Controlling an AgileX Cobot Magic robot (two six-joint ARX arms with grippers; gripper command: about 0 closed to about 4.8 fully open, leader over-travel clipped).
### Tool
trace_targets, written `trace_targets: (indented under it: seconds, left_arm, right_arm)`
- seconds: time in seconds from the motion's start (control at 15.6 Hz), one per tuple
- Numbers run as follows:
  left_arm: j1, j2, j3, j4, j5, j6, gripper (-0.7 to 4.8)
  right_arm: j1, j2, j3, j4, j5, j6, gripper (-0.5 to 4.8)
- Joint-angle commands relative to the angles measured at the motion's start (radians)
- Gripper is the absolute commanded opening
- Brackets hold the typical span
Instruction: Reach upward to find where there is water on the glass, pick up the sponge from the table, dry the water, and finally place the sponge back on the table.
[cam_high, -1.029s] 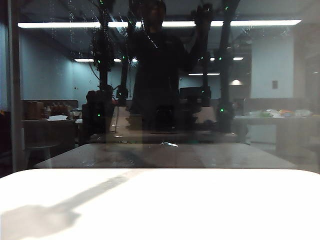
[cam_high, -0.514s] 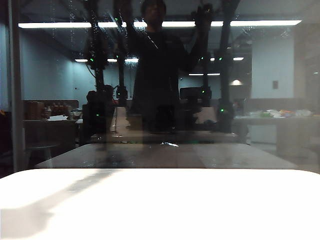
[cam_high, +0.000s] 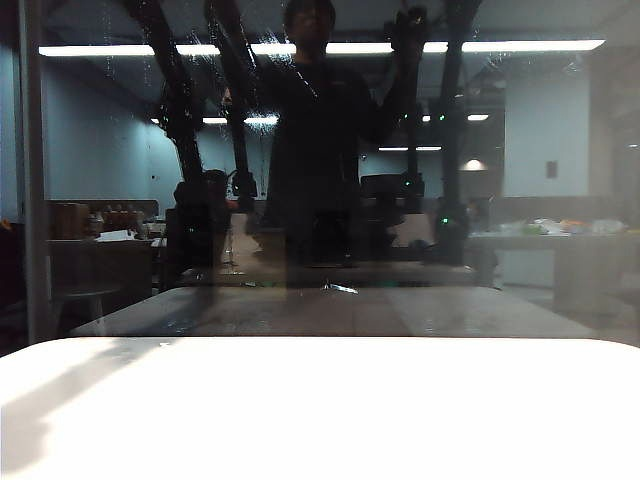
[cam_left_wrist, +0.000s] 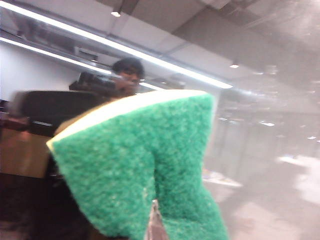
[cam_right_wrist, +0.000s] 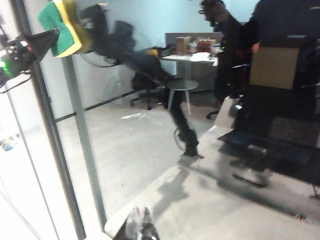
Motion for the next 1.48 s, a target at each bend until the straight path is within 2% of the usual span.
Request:
trace_targets:
  seconds: [0.06, 0.39, 0.64, 0.71, 0.77, 0.84, 0.9, 1.22, 1.41, 1.48]
  left_arm:
    - [-0.142, 0.008, -0.002, -0.021, 0.018, 0.069, -0.05]
    - [-0.349, 0.026, -0.002, -0.194, -0.008, 0.295, -0.05]
    - [-0.399, 0.048, -0.002, -0.309, -0.017, 0.349, -0.05]
    - [-0.399, 0.048, -0.002, -0.370, -0.053, 0.427, -0.05]
    - [-0.398, 0.047, -0.002, -0.413, -0.103, 0.472, -0.05]
    - [-0.383, 0.036, -0.002, -0.481, -0.190, 0.533, -0.05]
    - [-0.360, 0.030, -0.001, -0.499, -0.206, 0.543, -0.05]
    - [-0.191, -0.026, 0.000, -0.523, -0.209, 0.539, -0.05]
    - [-0.069, -0.051, 0.000, -0.523, -0.203, 0.473, -0.05]
    - [-0.029, -0.056, 0.000, -0.523, -0.167, 0.466, -0.05]
  right_arm:
    - [0.002, -0.002, 0.005, 0.039, -0.001, 0.001, -0.01]
    - [0.002, 0.002, 0.005, 0.054, -0.002, 0.001, -0.01]
    - [0.002, 0.002, 0.005, 0.068, -0.002, 0.001, -0.01]
    - [0.002, 0.002, 0.005, 0.068, -0.002, 0.001, -0.01]
    - [0.002, 0.002, 0.005, 0.068, -0.002, 0.001, -0.01]
    - [0.002, 0.002, 0.005, 0.069, -0.002, 0.001, -0.01]
    - [0.002, 0.002, 0.005, 0.070, -0.002, 0.001, -0.01]
    - [0.002, 0.005, 0.004, 0.087, -0.002, 0.001, -0.01]
    - [0.002, 0.011, 0.004, 0.095, -0.002, 0.000, -0.01]
    - [0.002, 0.014, 0.005, 0.102, -0.002, 0.001, -0.01]
